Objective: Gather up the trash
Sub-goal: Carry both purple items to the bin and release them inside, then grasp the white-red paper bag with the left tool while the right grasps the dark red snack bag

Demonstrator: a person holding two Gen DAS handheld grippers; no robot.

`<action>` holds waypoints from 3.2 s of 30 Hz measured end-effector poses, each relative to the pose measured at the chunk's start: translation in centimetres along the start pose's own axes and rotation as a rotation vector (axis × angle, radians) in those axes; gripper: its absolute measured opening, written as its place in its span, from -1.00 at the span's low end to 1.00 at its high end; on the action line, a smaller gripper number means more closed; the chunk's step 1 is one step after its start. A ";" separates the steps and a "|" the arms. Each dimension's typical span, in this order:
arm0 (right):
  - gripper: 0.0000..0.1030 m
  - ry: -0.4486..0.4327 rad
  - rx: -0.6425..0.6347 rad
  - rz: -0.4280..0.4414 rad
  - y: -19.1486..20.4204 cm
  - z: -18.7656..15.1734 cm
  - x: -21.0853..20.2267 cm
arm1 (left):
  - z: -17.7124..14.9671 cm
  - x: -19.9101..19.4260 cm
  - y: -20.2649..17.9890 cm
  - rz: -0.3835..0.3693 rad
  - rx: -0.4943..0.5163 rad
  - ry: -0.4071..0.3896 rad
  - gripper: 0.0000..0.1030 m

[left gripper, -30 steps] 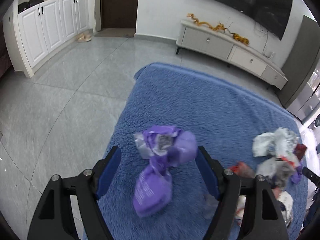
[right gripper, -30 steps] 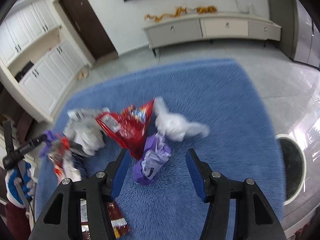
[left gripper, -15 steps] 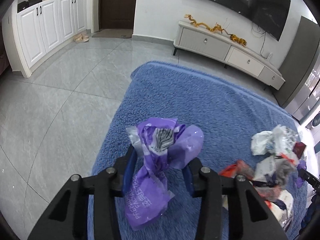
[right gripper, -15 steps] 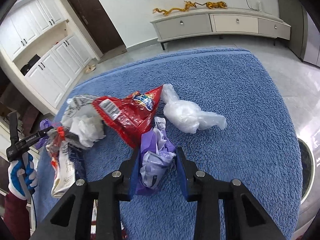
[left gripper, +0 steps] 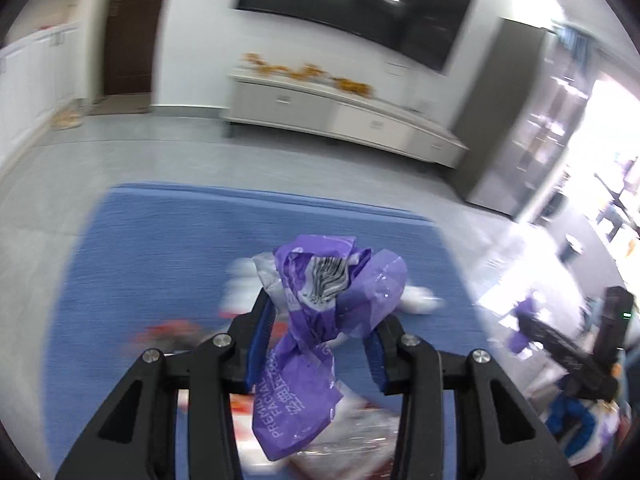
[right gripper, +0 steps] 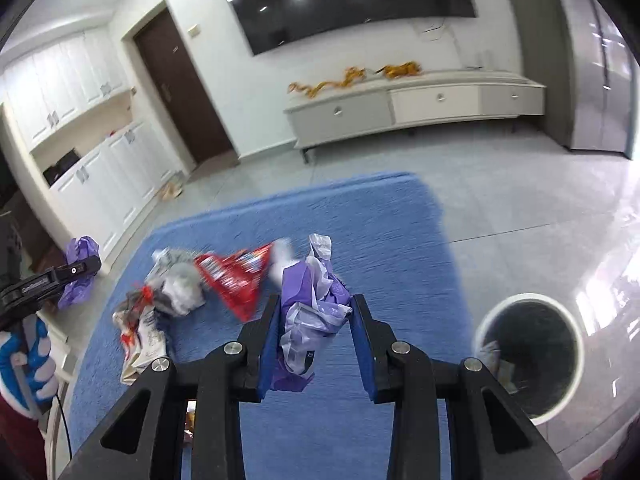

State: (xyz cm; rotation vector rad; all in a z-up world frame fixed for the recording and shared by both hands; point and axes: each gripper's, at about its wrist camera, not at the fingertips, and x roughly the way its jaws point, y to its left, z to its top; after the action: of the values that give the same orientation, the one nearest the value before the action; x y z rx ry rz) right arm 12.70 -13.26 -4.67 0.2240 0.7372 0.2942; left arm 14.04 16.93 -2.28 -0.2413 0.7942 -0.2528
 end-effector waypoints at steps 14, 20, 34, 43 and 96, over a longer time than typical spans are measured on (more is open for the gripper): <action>-0.38 -0.001 0.255 -0.259 -18.9 1.0 -4.9 | -1.3 17.1 -26.1 -0.211 0.234 0.319 -0.21; -0.36 0.095 0.337 -0.309 -24.5 0.3 -2.0 | -3.2 23.5 -30.9 -0.228 0.234 0.420 -0.13; -0.07 0.120 0.405 -0.376 -28.2 -0.5 -1.1 | -2.0 23.9 -33.4 -0.308 0.240 0.370 0.20; -0.07 -0.017 0.318 -0.324 -21.9 2.0 -5.7 | 0.9 13.5 -28.4 -0.238 0.272 0.142 0.20; 0.18 0.361 -0.236 0.340 8.7 -5.4 4.9 | -8.2 4.4 11.2 0.062 -0.496 0.205 0.38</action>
State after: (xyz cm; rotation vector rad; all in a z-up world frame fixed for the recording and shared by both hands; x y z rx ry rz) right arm 10.80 -2.96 -8.98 0.0704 1.0125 0.7542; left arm 12.57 25.18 -14.23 -0.6642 1.0606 -0.0170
